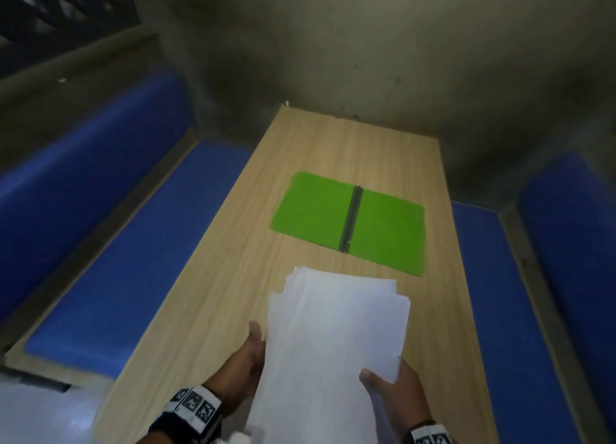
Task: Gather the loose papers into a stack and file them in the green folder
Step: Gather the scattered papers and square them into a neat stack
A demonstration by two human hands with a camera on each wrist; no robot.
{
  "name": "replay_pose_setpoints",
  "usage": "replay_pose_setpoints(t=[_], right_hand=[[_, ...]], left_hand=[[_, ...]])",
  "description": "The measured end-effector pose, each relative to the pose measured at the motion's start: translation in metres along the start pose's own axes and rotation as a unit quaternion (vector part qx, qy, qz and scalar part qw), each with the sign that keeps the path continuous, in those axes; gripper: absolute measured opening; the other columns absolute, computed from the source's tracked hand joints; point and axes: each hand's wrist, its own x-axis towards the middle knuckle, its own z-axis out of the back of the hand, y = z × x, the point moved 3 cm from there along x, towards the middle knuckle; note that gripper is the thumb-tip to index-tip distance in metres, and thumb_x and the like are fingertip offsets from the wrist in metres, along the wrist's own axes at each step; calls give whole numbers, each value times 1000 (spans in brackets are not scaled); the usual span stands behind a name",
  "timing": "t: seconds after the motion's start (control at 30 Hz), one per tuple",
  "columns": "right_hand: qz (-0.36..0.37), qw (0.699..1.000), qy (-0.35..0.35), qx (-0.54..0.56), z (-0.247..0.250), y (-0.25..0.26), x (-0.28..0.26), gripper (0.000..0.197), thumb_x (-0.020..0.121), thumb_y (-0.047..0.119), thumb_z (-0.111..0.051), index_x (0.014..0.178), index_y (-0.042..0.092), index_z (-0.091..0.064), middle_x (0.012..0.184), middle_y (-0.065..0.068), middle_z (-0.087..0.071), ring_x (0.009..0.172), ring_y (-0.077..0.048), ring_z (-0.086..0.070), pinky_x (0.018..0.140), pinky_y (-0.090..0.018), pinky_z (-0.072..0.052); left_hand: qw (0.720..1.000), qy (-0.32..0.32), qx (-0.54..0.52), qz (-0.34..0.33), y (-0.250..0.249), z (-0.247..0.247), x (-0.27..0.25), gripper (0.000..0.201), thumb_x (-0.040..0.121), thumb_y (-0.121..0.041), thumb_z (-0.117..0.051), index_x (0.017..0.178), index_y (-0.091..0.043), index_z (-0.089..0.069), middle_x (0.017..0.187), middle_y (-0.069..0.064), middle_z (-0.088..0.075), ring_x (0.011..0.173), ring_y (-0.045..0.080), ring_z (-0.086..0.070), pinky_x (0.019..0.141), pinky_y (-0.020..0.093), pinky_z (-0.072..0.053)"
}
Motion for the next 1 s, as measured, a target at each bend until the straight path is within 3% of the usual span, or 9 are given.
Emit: replay_pose_setpoints(t=[0.1, 0.2, 0.27, 0.4, 0.53, 0.6, 0.7, 0.9, 1.0], right_hand=[[62, 997, -50, 4, 10, 8, 5, 55, 69, 10, -83, 117, 12, -58, 112, -2, -64, 118, -25, -58, 91, -25, -41], [99, 993, -46, 48, 10, 20, 14, 53, 71, 22, -83, 118, 16, -60, 118, 8, -67, 110, -8, -62, 86, -11, -47], [78, 994, -38, 74, 5, 22, 21, 71, 61, 36, -87, 123, 18, -57, 118, 4, -67, 104, -4, -63, 83, -13, -51], [38, 995, -37, 89, -3, 9, 38, 85, 41, 50, -93, 113, 19, -61, 103, -7, -70, 94, -24, -69, 72, -46, -60], [69, 989, -89, 91, -3, 14, 36, 57, 47, 34, -94, 97, 29, -65, 91, 4, -72, 81, -7, -69, 65, -27, -58], [91, 987, -89, 95, -4, 18, 35, 52, 51, 38, -91, 97, 35, -65, 92, 7, -72, 84, -7, -68, 69, -32, -58], [114, 986, -74, 97, -8, 25, 25, 39, 65, 14, -85, 92, 33, -64, 89, 19, -71, 80, -2, -67, 71, -31, -57], [98, 984, -72, 129, 1, 15, 9, 73, 41, 52, -90, 103, 31, -59, 99, 0, -69, 93, -21, -67, 77, -40, -57], [179, 955, -95, 218, 13, 37, 6, 63, 62, 31, -81, 116, 19, -52, 106, -12, -61, 96, -34, -61, 80, -52, -52]], left_hand=[[990, -3, 92, -102, -31, -5, 5, 80, 62, -71, -76, 120, -17, -69, 105, -3, -79, 94, 10, -75, 78, 29, -59], [949, -104, 190, -228, -60, -16, 8, 54, 64, -43, -90, 112, -27, -70, 96, -19, -77, 87, -9, -70, 76, 19, -58], [937, -134, 174, -271, -67, -24, 12, 46, 64, -40, -91, 103, -28, -71, 93, -15, -79, 86, -5, -71, 76, 19, -56], [925, -157, 199, -282, -57, -31, 22, 42, 62, -33, -89, 98, -26, -70, 84, -21, -77, 78, -6, -70, 74, 22, -56], [935, -194, 156, -252, -45, -35, 27, 43, 62, -19, -93, 99, -21, -72, 79, -17, -77, 76, -7, -70, 72, 18, -54], [934, -199, 139, -260, -48, -40, 26, 33, 62, -17, -93, 88, -24, -74, 76, -23, -77, 72, -9, -70, 70, 20, -53], [939, -196, 109, -262, -51, -42, 26, 29, 68, -11, -91, 88, -22, -74, 76, -26, -76, 70, -10, -70, 61, 10, -50], [933, -185, 87, -298, -48, -31, 18, 45, 59, -20, -95, 97, -22, -73, 90, -7, -80, 85, 15, -75, 67, 23, -55], [902, -184, 80, -383, -65, -35, 4, 57, 57, -36, -88, 109, -22, -68, 105, 4, -75, 100, 15, -71, 85, 29, -55]])
